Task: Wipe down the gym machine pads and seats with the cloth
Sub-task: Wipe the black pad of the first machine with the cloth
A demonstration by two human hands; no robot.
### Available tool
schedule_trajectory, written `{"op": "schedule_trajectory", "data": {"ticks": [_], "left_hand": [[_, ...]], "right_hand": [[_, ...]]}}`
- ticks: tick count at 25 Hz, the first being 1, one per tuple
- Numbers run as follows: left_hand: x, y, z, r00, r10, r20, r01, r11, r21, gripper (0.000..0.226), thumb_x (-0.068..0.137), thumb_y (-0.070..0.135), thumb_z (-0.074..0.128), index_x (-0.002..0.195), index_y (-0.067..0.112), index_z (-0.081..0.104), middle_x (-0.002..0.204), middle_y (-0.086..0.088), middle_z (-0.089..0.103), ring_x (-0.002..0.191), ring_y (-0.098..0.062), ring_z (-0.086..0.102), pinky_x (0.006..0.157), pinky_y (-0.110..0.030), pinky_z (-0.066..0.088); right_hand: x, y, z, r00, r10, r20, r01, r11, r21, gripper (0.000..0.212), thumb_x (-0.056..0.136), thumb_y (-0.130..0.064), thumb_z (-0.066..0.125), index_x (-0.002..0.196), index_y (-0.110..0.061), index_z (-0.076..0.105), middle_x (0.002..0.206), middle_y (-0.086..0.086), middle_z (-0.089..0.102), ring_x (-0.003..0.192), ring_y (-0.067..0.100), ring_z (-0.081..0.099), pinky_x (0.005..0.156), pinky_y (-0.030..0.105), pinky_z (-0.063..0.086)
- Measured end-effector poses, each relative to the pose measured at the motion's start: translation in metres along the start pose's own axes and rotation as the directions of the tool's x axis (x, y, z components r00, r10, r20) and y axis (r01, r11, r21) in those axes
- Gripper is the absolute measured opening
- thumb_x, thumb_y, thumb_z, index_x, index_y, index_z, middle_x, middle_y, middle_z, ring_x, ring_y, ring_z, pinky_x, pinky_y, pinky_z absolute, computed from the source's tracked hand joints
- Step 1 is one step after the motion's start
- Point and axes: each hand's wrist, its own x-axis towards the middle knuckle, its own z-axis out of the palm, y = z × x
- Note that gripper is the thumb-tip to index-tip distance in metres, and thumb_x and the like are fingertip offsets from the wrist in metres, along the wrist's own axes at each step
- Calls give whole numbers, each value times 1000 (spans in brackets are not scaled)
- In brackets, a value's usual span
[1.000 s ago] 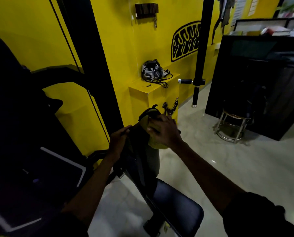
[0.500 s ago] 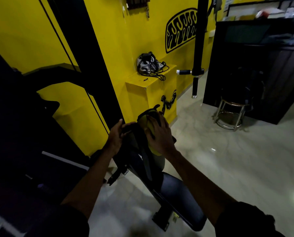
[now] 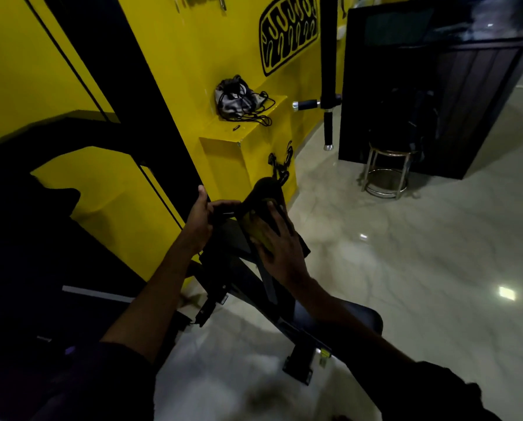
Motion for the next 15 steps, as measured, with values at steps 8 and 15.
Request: {"op": "schedule_trajectory", "data": {"ticks": [8,15], "left_hand": [[15,3,-2,997,-34,65,30,997,66,95,91,77,5,125,13,67,124,-18,66,116,-37,62,104,-59,44],[8,-14,12,992,101,-75,-88,983,161,74,95,72,18,119,27,72,126,-6,67,112,-25,65,101,-49,48]], "right_hand": [[-33,7,13,990,-87,109,105,980,-167,77,87,-14,71,146,-48,35,161,9,20,148,46,20,97,62,47],[-50,9,22,994,103,-21,-99,985,142,56,100,-18,53,154,-24,37,166,7,11,154,28,14,106,54,45]]}}
